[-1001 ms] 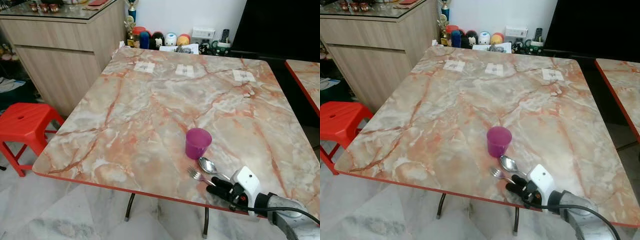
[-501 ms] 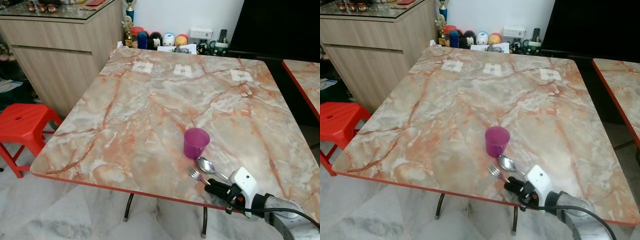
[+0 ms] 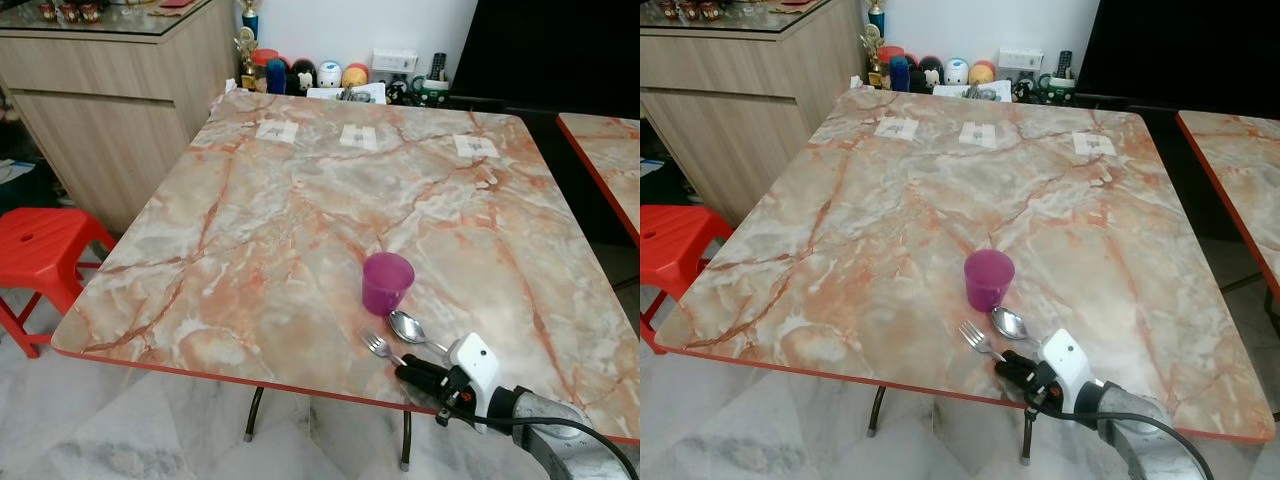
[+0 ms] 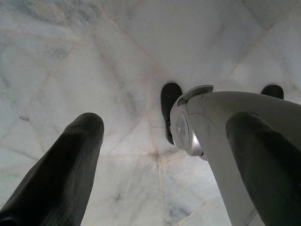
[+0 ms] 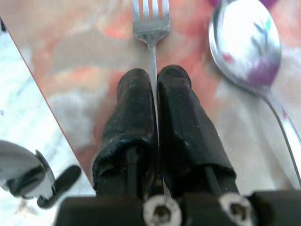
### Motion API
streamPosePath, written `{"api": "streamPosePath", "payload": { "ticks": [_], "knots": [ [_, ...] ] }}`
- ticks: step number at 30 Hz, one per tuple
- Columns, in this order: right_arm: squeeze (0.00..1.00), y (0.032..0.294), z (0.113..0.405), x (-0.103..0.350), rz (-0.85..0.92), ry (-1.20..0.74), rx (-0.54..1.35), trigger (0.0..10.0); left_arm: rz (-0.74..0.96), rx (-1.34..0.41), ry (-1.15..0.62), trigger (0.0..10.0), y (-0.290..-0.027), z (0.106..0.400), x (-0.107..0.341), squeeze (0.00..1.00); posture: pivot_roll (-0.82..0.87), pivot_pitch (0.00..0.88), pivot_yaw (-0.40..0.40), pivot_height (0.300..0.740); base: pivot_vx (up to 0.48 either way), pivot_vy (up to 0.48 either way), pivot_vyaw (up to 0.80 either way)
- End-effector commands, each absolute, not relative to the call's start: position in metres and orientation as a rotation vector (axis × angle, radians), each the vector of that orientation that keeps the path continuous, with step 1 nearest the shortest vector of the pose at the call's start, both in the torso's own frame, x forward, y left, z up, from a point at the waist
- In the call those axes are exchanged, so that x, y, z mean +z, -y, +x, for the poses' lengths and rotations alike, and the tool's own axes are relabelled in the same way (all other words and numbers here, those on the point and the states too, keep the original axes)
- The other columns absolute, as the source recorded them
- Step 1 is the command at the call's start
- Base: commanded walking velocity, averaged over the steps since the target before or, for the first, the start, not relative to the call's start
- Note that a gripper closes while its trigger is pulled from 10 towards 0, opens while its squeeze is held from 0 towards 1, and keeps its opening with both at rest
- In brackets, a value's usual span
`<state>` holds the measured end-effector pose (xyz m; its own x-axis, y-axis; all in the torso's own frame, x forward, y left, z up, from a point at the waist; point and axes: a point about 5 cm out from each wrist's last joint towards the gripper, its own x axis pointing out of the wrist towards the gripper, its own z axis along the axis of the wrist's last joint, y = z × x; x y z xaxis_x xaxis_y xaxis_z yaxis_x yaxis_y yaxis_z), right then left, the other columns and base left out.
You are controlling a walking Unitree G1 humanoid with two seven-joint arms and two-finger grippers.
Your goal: Setting the table
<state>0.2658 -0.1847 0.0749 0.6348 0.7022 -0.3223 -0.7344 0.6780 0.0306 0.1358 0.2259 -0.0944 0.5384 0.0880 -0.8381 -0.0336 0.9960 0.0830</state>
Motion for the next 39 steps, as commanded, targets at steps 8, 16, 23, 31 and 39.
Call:
{"api": "streamPosePath", "payload": {
  "ticks": [8,16,23,31,39],
  "knots": [
    [0.00,0.175,0.277,0.114,-0.031,-0.098,0.819,0.0,0.043,0.062,-1.050,10.0,-0.221,0.123,-0.100,0.00,0.04,0.122,-0.021,0.740,0.000,0.000,0.00],
    [0.00,0.175,0.295,0.155,0.028,0.143,0.646,2.2,0.043,0.061,-1.050,10.0,-0.220,0.123,-0.100,0.00,0.03,0.117,-0.023,0.740,0.000,0.000,0.00],
    [0.00,0.186,0.303,0.179,0.085,0.290,0.376,10.0,0.045,0.059,-1.051,10.0,-0.220,0.123,-0.100,0.00,0.02,0.111,-0.028,0.740,0.000,0.000,0.00],
    [0.00,0.199,0.290,0.159,0.093,0.250,0.115,10.0,0.047,0.080,-1.046,10.0,-0.221,0.122,-0.101,0.00,0.02,0.101,-0.032,0.740,0.000,0.000,0.00],
    [0.00,0.202,0.286,0.157,0.105,0.269,-0.064,10.0,0.052,0.083,-1.041,10.0,-0.221,0.122,-0.100,0.00,0.00,0.060,-0.028,0.740,0.000,0.000,0.00]
  ]
}}
